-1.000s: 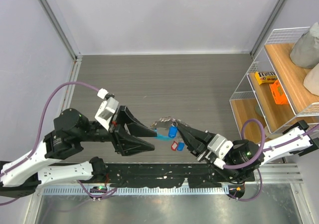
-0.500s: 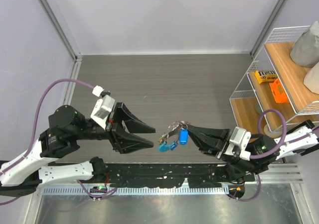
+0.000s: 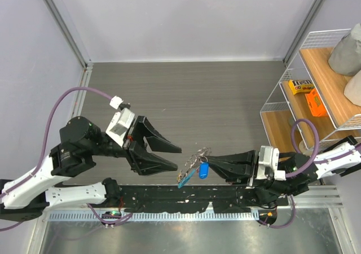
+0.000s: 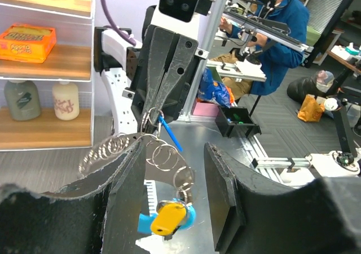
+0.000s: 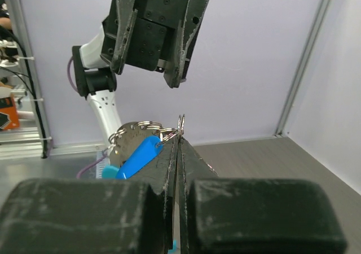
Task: Put the keys on the keyring
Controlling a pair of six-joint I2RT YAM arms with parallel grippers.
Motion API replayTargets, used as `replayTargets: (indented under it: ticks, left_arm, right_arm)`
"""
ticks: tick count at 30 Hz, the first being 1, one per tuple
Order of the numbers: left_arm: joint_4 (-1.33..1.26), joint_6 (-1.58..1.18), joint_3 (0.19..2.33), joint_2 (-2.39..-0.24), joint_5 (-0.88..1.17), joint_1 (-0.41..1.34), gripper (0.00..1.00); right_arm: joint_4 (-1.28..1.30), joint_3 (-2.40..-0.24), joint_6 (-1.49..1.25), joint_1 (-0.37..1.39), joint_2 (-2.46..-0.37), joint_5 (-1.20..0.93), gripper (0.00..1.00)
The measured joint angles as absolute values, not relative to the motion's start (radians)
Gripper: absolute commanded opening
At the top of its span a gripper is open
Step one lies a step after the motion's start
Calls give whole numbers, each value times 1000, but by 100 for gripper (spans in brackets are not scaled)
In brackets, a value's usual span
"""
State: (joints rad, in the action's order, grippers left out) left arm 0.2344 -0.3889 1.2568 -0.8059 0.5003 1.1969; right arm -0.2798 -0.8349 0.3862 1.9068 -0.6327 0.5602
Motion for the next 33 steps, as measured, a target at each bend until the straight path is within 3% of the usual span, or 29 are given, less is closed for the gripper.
replayTargets:
  ticks: [22, 33]
  left_arm:
    - [3, -472, 1187, -871, 598, 1197, 49]
    - [-27, -494, 1187, -905, 607, 1197, 40]
  right_arm:
    - [-380, -828, 263, 1907, -648, 477, 6]
    - [-387, -828, 259, 1908, -671, 463, 6]
